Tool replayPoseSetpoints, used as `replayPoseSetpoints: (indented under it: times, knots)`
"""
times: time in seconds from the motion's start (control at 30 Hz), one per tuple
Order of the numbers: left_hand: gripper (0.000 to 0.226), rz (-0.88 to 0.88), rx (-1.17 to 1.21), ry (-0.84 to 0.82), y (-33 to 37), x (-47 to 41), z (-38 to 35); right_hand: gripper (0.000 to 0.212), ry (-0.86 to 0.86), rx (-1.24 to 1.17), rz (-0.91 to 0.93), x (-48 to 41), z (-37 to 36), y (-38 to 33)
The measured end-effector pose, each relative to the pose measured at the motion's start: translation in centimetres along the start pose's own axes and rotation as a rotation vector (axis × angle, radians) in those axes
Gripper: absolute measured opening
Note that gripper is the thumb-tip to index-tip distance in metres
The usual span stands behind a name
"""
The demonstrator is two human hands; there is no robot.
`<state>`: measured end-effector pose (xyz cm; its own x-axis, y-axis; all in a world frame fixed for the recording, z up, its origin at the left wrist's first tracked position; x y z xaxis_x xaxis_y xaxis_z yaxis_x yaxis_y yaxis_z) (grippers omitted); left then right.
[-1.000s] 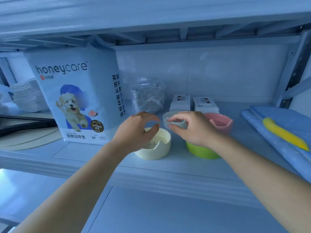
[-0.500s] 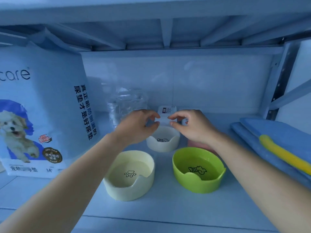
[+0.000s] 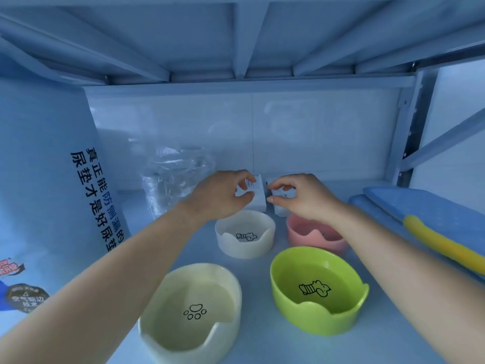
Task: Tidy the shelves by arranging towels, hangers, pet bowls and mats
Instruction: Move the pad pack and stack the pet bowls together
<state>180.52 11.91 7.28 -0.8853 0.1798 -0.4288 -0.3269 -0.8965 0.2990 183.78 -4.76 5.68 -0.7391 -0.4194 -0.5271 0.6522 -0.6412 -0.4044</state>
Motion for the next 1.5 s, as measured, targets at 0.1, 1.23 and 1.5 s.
replayPoseSetpoints:
  times: [0.1,1.23,1.5]
  knots:
    - [0.029,-0.01,-0.017,-0.001,-0.6,-0.6,-0.2,0.026,-0.013,0.026,-0.012,-0.6,-0.2,0.4]
    - [0.043,-0.014,-0.371,-0.251,2.9,-9.9,-11.5,0.048,-0.394,0.356,-0.096,-3.5,0.1,12.2]
    - [0.044,-0.033,-0.338,-0.318,2.6,-10.9,-11.8,0.043,-0.37,0.361,-0.077,-4.2,0.2,12.5]
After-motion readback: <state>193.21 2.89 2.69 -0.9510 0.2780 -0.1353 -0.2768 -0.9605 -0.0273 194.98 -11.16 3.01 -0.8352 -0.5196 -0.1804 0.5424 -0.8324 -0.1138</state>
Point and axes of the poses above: each hand's wrist, its own x-axis away from the middle knuckle, its own z-axis out of the back of the hand, y = z × x, the point moved 6 cm from there along -x, towards the middle knuckle, and after that the axes turned 5 degrees about z, right-handed, at the moved point
